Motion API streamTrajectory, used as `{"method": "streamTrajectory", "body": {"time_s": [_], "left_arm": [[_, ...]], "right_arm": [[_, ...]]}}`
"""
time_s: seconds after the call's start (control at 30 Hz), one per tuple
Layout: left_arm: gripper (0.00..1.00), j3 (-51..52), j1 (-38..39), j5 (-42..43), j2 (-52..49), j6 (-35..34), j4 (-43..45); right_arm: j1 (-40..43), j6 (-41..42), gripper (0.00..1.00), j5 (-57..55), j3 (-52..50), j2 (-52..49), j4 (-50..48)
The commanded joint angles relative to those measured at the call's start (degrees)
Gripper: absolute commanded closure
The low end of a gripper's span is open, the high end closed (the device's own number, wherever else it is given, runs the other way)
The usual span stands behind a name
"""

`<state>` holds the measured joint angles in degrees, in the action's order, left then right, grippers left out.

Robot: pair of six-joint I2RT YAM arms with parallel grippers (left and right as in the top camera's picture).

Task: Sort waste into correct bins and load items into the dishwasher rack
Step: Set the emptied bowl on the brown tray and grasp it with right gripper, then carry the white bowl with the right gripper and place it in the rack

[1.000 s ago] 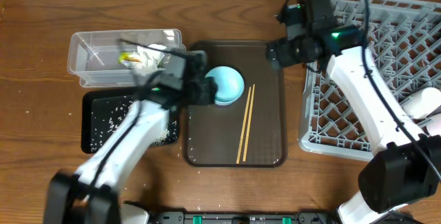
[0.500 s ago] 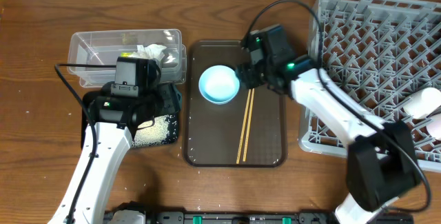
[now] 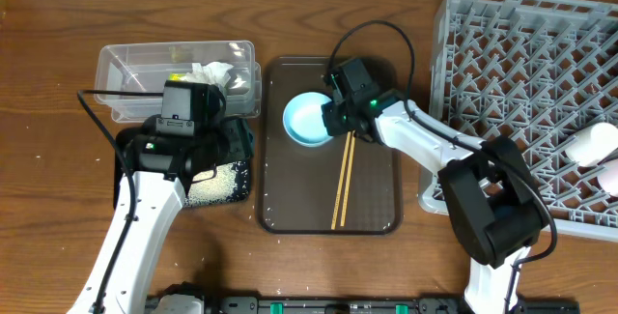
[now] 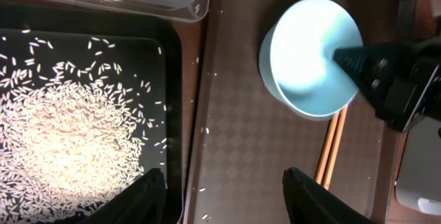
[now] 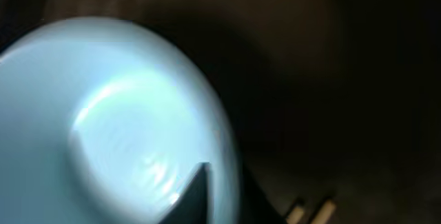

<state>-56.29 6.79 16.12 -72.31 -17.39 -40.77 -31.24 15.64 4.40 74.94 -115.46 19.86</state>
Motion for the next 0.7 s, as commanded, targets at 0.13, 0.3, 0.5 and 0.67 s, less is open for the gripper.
{"method": "streamTrajectory", "body": {"time_s": [0.13,0.3,0.5,0.67], "left_arm": [[0.42,-0.3,-0.2,-0.3,0.5,0.1,-0.3],[0.42,-0.3,-0.2,-0.3,0.5,0.1,-0.3],[0.42,-0.3,-0.2,-0.3,0.5,0.1,-0.2],[0.42,-0.3,-0.2,-0.3,0.5,0.1,0.0]], "right_arm": [[4.5,-1.7,0.99,-4.0,1.7,5.7,0.7],[10.6,-9.4,0.99,-10.8,2.4,16.6,0.2],[19.6,-30.5,0.99,-28.3,2.4,26.8,-3.5],[26.8,-49.8,0.99,-43.3,2.3,26.2,-9.9]]}}
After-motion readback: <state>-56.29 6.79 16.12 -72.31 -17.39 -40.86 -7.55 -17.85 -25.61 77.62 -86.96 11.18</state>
